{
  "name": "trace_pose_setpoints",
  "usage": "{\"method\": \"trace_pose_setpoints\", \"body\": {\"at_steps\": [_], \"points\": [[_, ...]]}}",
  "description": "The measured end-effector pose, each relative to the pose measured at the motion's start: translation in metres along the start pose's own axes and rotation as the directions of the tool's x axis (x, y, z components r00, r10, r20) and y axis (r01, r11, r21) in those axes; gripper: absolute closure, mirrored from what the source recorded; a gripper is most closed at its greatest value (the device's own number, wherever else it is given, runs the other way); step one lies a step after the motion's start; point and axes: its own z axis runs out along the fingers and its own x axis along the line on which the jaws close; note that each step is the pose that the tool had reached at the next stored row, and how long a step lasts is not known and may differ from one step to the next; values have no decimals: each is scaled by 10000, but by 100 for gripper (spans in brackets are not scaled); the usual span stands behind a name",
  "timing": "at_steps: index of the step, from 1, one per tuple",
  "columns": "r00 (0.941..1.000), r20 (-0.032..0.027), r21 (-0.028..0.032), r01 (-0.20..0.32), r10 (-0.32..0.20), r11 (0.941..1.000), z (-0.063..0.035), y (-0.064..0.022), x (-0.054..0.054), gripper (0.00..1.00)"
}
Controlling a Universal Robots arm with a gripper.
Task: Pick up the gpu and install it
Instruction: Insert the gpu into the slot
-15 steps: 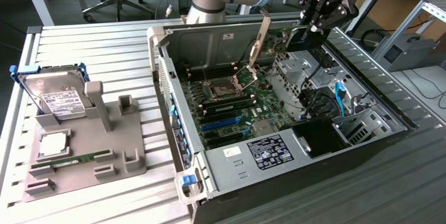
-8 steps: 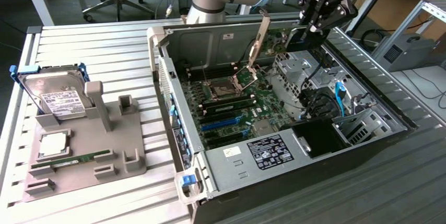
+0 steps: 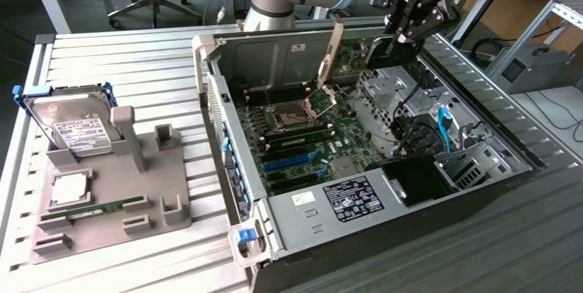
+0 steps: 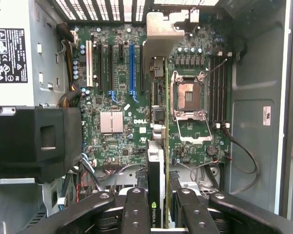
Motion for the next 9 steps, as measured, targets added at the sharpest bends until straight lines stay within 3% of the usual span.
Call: {"method": "trace_pose_setpoints", "body": {"at_steps": [2, 7, 9], "points": [[10000, -1, -3, -10, 10, 10000, 0, 28, 0, 73], [10000, -4, -195, -81, 81, 9998, 0, 45, 0, 73], [10000, -3, -221, -91, 91, 9997, 1, 45, 0, 73]]}}
